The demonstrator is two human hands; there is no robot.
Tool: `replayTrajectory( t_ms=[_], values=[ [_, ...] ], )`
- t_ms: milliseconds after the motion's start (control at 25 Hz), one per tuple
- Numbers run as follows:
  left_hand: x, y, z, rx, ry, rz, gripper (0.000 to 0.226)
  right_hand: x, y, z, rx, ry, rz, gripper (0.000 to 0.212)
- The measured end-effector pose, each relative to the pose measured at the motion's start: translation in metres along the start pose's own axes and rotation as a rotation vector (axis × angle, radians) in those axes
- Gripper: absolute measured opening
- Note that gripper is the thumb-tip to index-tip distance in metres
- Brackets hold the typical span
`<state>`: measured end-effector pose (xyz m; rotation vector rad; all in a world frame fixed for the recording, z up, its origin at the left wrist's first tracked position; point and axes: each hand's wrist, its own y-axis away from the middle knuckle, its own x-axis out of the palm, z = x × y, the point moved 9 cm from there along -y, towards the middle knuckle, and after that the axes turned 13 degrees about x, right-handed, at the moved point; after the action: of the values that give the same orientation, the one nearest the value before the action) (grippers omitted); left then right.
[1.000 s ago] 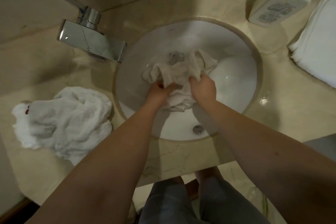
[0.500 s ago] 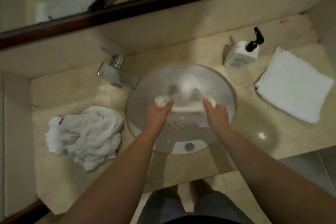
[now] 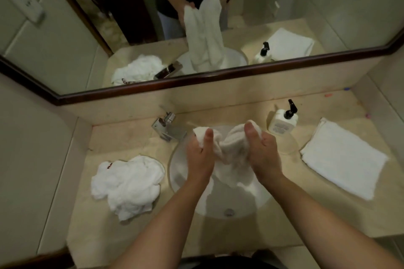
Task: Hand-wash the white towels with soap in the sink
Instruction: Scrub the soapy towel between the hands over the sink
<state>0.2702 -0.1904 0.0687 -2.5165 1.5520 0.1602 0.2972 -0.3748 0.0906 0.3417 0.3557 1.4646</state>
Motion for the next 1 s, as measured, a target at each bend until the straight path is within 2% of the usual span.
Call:
replayTrajectory(
  t_ms=[80,200,280,360,520,640,720,840,880,1000],
  values=[
    [0.010,0.003,-0.013,-0.144,0.084,-0.071,0.038,0.012,0.005,0.023,-0.020,-0.038,0.025,0.047],
    [0.029,0.004,-0.023,-0.324,0.269,-0.120,0.041,0.005,-0.002,0.042,0.063,-0.199,-0.118,0.038],
    [0.040,0.001,-0.027,-0.379,0.374,-0.111,0.046,0.001,-0.004,0.050,0.094,-0.217,-0.181,0.034],
    [0.047,-0.006,-0.029,-0.371,0.426,-0.100,0.047,0.006,0.001,0.049,0.047,-0.157,-0.171,0.033],
    [0.053,-0.012,-0.030,-0.393,0.389,-0.035,0.046,0.026,0.014,0.041,-0.128,-0.029,-0.038,0.031],
    [0.064,-0.003,-0.046,-0.319,0.296,0.085,0.044,0.012,-0.017,0.048,-0.100,-0.005,-0.153,0.035],
    [0.063,-0.006,-0.054,-0.283,0.276,0.048,0.040,0.007,-0.020,0.048,-0.060,0.015,-0.215,0.040],
    [0.050,-0.015,-0.053,-0.320,0.276,-0.080,0.038,0.028,0.004,0.044,-0.103,0.138,-0.084,0.045],
    [0.051,-0.013,-0.052,-0.316,0.260,-0.073,0.039,0.030,0.006,0.046,-0.122,0.169,-0.059,0.048],
    [0.067,0.005,-0.052,-0.295,0.245,0.050,0.047,0.015,-0.023,0.055,-0.075,0.180,-0.142,0.067]
  ],
)
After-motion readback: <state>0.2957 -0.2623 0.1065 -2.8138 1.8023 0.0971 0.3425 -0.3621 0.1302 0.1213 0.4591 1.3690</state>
